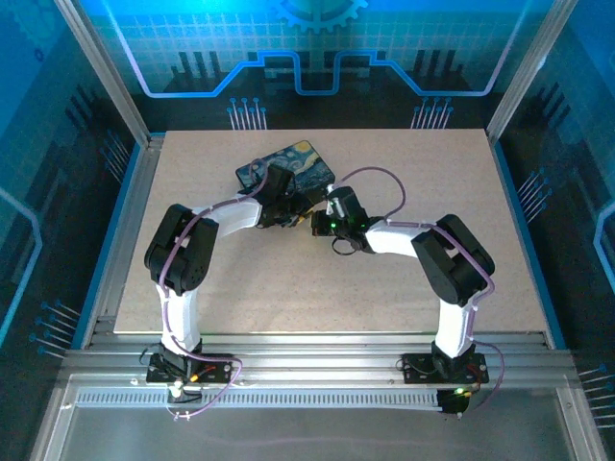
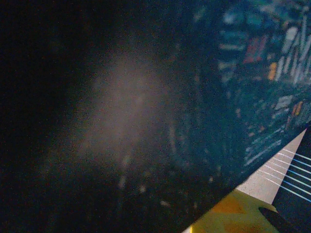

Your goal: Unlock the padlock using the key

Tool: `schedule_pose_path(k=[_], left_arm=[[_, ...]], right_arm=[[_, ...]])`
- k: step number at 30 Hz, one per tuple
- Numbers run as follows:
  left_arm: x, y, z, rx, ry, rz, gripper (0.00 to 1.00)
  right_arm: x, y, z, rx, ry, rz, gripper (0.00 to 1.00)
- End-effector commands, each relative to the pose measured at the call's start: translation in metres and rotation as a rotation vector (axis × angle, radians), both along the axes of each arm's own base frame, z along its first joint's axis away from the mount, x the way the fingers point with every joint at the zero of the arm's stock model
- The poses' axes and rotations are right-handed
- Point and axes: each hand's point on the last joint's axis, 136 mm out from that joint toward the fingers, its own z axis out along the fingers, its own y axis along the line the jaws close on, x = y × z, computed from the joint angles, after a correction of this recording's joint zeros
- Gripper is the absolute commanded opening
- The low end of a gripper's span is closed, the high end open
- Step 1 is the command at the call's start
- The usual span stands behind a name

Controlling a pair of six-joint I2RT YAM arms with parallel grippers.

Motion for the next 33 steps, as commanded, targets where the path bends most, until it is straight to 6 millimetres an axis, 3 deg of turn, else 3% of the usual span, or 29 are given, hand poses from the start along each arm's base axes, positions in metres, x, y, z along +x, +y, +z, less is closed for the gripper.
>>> schedule_pose_path(k=[1,4,12,22,26,33], left_arm=[[-0.094,-0.004,-0.082,0.066,0.383,-0.079,0.0],[-0.096,-0.004,-0.084,0.071,0.391,-0.083,0.0],[-0.097,-0.003,-0.086,0.068,0.4,-0.069,0.0],[-0.069,0.019,-0.072,0.038,0.359,0.017,0.0],[-0.062,0.02,-0.068,0.034,0.349,0.024,0.0],[-0.059,0.019,-0.067,0.026,0.344,0.028,0.0]], right_arm=[[0.012,0.029,0.071,0.067,-0.237,0.102,0.0],[0.013,0.029,0.085,0.288,-0.21,0.118,0.0],[0.018,0.038,0.105,0.501,-0.157,0.141,0.02],[0.004,-0.001,0.054,0.475,-0.027,0.044,0.32],[-0.001,-0.014,0.048,0.475,-0.014,0.02,0.34],[-0.005,-0.019,0.036,0.442,0.014,0.006,0.37]])
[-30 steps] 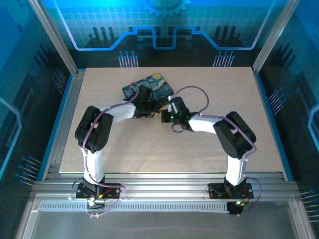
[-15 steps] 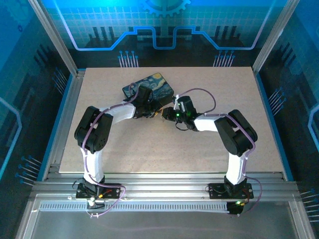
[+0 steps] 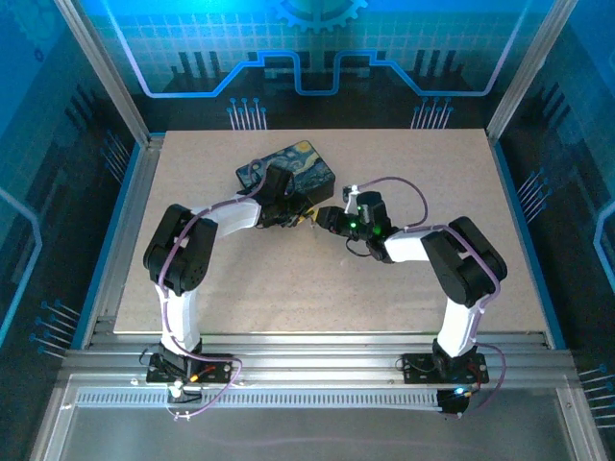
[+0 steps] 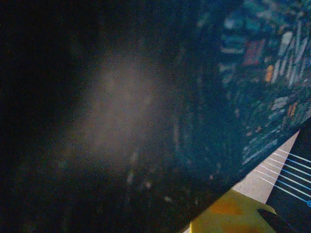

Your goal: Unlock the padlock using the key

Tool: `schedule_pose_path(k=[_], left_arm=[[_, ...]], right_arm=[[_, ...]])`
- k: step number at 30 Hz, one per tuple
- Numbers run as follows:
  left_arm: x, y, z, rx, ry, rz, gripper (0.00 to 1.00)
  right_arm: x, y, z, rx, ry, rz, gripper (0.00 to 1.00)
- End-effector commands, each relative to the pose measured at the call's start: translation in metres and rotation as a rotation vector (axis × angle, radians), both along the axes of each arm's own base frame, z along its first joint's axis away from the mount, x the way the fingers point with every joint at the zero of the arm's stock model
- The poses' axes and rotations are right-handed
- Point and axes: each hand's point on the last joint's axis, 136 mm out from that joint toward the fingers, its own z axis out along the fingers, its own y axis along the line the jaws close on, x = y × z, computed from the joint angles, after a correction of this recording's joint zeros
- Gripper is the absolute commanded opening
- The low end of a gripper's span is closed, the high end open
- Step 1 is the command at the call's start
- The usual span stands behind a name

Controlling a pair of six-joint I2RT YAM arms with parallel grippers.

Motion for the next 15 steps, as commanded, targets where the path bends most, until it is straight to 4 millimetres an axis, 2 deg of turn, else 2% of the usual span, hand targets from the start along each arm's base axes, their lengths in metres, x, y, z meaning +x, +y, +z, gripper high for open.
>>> schedule_pose_path(k=[1,9,15], left_arm=[[-0.062,0.017,-0.071,0.048,0.347,0.012,0.0],[-0.061,0.017,-0.07,0.043,0.346,0.013,0.0],[-0.06,0.017,-0.069,0.038,0.347,0.015,0.0]], right_arm=[[0.002,-0.003,0.002,0.012,-0.012,-0.004,0.37],[0.006,0.008,-0.017,0.035,0.023,0.028,0.39],[0.006,0.011,-0.029,0.025,0.048,0.03,0.33]])
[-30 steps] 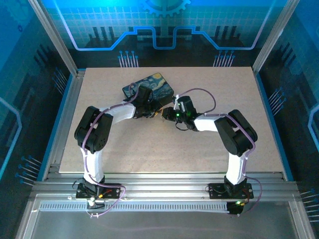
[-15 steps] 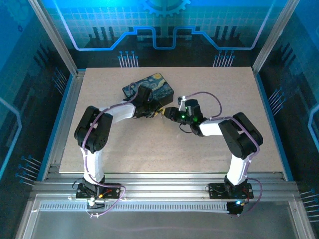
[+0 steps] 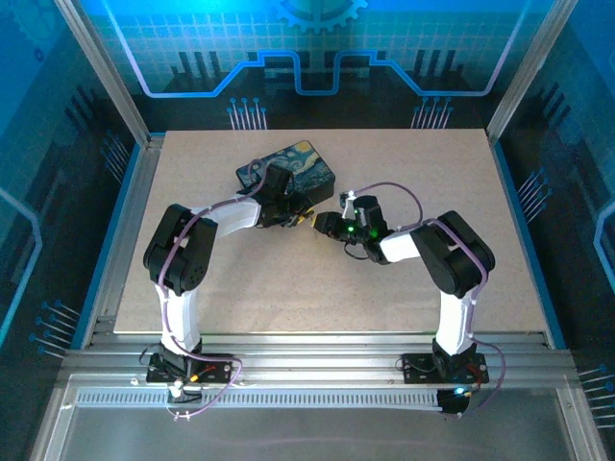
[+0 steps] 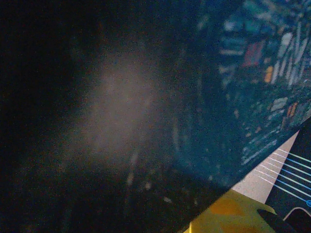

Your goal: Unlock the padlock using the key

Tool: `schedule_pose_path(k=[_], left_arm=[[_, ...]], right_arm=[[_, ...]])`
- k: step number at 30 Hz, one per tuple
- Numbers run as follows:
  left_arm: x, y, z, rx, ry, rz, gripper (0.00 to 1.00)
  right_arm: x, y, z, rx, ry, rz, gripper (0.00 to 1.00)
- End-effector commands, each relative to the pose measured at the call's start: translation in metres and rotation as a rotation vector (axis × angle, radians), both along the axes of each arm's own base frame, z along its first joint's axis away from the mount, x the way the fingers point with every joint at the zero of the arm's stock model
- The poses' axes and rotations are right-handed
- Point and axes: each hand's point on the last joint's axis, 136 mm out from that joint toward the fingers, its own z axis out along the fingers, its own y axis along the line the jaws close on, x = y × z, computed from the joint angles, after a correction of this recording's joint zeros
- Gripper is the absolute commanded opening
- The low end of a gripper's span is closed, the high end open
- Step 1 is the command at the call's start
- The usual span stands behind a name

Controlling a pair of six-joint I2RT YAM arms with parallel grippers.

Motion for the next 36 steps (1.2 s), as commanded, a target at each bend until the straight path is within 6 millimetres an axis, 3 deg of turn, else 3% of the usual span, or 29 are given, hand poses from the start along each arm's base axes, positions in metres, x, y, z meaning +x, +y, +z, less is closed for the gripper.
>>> schedule_pose_path(k=[1,10,15,21,28,32,36], left_arm=[[-0.06,0.017,-0.069,0.04,0.343,0.017,0.0],[-0.06,0.017,-0.07,0.031,0.347,0.022,0.0],[-0.061,0.017,-0.068,0.032,0.344,0.021,0.0],[-0.067,0.017,-0.071,0.055,0.35,0.009,0.0],[-0.078,0.013,-0.084,0.083,0.378,-0.009,0.0],[-0.082,0.008,-0.089,0.084,0.384,-0.024,0.0],[-0.084,0.006,-0.089,0.071,0.389,-0.029,0.0]], right_arm=[[0.008,0.006,0.005,0.033,-0.019,0.006,0.31],[0.006,0.014,-0.005,0.052,0.002,0.016,0.18],[0.009,0.016,-0.002,0.078,-0.013,0.013,0.0],[0.016,0.003,0.01,0.056,-0.028,-0.081,0.0],[0.022,-0.003,0.031,-0.207,-0.035,-0.122,0.0],[0.025,0.014,0.035,-0.098,-0.032,-0.047,0.0],[0.035,0.029,0.037,0.144,0.019,-0.028,0.0]])
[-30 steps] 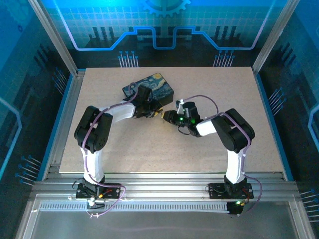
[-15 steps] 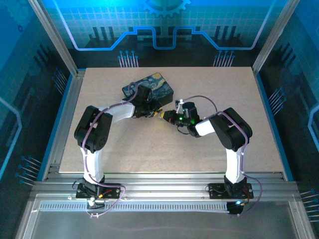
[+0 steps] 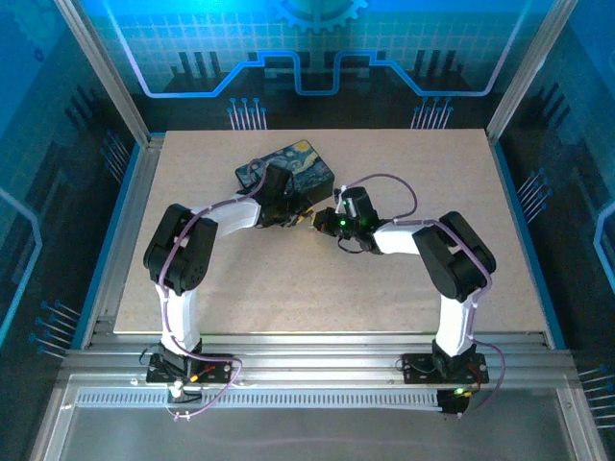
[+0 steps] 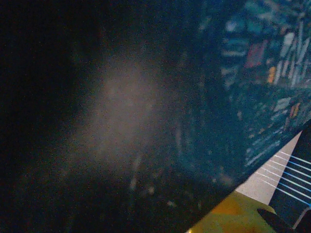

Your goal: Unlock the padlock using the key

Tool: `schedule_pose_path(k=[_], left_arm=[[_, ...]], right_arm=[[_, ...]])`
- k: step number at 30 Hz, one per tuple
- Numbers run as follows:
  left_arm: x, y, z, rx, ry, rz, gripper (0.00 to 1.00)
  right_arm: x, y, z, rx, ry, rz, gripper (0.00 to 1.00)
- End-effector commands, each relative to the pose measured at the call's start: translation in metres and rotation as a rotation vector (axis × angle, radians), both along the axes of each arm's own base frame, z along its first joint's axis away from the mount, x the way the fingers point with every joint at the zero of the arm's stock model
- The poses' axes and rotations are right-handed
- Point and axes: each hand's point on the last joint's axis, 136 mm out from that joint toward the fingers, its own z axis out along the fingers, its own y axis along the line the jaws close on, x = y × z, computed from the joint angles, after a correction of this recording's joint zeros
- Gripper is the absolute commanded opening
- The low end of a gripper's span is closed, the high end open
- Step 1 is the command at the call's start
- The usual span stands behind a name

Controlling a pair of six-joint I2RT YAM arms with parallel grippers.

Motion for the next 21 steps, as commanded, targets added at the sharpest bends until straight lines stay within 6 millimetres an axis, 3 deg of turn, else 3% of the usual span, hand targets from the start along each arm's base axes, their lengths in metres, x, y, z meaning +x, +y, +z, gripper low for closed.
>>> schedule_pose_path(k=[1,7,12,15,18,21], left_arm=[[-0.088,0.004,-0.087,0.057,0.404,-0.032,0.0],[-0.093,0.006,-0.092,0.059,0.416,-0.037,0.0],[-0.094,0.007,-0.094,0.055,0.42,-0.033,0.0],[-0.094,0.011,-0.095,0.062,0.422,-0.027,0.0],[-0.093,0.015,-0.094,0.073,0.421,-0.026,0.0],[-0.094,0.014,-0.096,0.072,0.426,-0.028,0.0]], right_arm=[[0.03,0.02,0.04,0.292,-0.08,-0.012,0.0],[0.047,0.004,0.062,0.537,-0.077,-0.108,0.0],[0.051,-0.005,0.071,0.531,-0.094,-0.152,0.0],[0.043,-0.006,0.068,0.366,-0.102,-0.141,0.0],[0.033,-0.018,0.051,-0.007,-0.122,-0.159,0.0],[0.033,-0.015,0.046,-0.088,-0.159,-0.135,0.0]])
